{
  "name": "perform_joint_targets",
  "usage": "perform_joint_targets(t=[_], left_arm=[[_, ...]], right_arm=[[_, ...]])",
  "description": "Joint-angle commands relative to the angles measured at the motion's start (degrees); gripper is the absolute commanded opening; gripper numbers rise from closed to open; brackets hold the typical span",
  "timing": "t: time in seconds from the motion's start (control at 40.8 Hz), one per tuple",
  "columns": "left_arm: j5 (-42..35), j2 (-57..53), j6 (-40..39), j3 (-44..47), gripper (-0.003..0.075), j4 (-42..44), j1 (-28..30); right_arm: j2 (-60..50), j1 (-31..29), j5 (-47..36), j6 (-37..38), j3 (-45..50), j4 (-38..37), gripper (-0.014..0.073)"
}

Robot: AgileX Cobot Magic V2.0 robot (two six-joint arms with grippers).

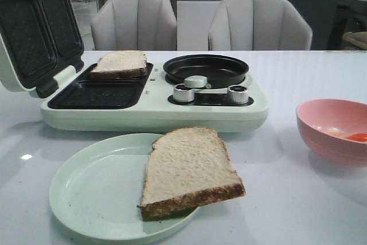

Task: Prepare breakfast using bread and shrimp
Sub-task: 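Open the left gripper and withdraw it from the sandwich maker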

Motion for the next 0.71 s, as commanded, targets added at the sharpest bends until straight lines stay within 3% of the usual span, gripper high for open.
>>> perform_joint_targets(t=[0.0,0.465,0.686], left_arm=[[-4.5,-4.46,-0.09,1.2,0.0487,-0.74,-0.52],[-4.76,-10.12,-0.09,4.14,0.0487,-0.88,-0.52],[-4.76,-10.12,-0.09,4.14,0.0487,-0.88,-0.52]], right_arm=[[0.55,-0.2,-3.89,-0.18,-2.03,-0.33,0.0556],[0.67,-0.2,-4.83,-0.18,-2.03,0.31,0.0556],[5.33,1.11,1.57,-4.45,-2.52,13.49,0.0556]])
